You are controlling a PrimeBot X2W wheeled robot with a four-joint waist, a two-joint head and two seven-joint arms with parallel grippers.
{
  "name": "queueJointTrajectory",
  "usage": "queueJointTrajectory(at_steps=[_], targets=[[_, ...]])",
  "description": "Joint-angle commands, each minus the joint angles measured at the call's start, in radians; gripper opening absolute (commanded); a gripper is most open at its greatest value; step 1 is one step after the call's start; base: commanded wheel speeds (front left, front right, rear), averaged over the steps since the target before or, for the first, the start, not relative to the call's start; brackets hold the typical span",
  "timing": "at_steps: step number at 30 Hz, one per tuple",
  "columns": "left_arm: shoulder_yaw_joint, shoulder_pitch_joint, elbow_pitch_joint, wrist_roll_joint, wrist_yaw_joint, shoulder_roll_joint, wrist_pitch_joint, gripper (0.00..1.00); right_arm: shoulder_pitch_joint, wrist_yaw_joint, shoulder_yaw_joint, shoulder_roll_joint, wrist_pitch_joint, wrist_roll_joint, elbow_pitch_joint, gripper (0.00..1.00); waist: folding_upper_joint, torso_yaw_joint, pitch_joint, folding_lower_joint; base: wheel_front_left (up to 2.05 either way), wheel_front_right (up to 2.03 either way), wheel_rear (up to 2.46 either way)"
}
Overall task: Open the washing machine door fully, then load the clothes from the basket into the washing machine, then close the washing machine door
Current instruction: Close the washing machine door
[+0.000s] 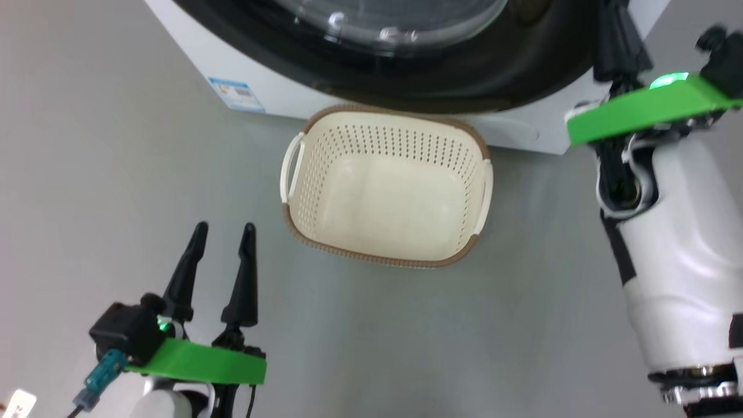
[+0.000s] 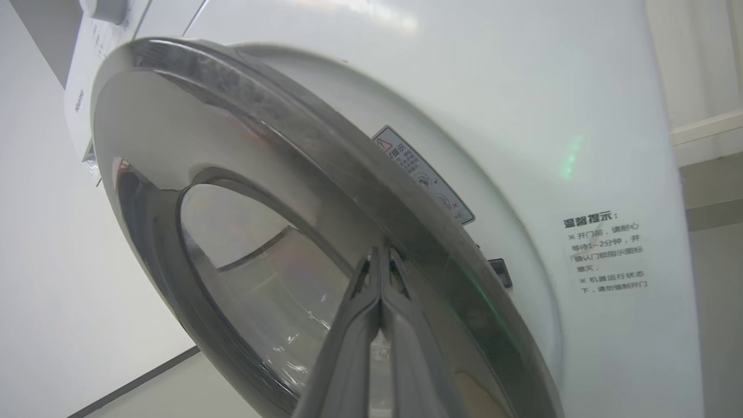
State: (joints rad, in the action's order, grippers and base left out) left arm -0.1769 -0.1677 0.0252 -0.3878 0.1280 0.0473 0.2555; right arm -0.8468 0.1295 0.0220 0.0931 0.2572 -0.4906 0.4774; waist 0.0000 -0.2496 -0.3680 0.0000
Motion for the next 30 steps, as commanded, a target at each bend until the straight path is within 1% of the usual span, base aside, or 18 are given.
queueJointTrajectory(at_steps=[1, 8, 17, 22, 30], targets=[[0.027, -0.032, -0.029, -0.008, 0.003, 0.012, 0.006, 1.00, -0.038, 0.001, 0.008, -0.017, 0.005, 0.015, -0.019, 0.00, 0.0000, -0.019, -0.032, 0.0000, 0.00, 0.00, 0.00], [0.008, -0.080, -0.031, -0.013, 0.003, 0.011, 0.006, 1.00, -0.131, 0.001, -0.058, -0.014, 0.005, 0.043, -0.015, 0.00, 0.0000, -0.045, -0.078, 0.0000, 0.00, 0.00, 0.00], [-0.008, -0.097, -0.021, -0.016, 0.003, 0.009, 0.006, 1.00, -0.166, 0.001, -0.080, -0.010, 0.005, 0.060, -0.016, 0.00, 0.0000, -0.062, -0.096, 0.0000, 0.00, 0.00, 0.00], [0.000, -0.097, -0.014, -0.015, 0.003, 0.011, 0.006, 1.00, -0.135, 0.001, -0.039, -0.009, 0.005, 0.053, -0.017, 0.00, 0.0000, -0.060, -0.087, 0.0000, 0.00, 0.00, 0.00], [0.013, -0.068, 0.016, -0.010, 0.003, 0.022, 0.006, 1.00, -0.021, 0.001, 0.011, -0.009, 0.005, 0.040, -0.018, 0.00, 0.0000, -0.036, -0.028, 0.0000, 0.00, 0.00, 0.00]])
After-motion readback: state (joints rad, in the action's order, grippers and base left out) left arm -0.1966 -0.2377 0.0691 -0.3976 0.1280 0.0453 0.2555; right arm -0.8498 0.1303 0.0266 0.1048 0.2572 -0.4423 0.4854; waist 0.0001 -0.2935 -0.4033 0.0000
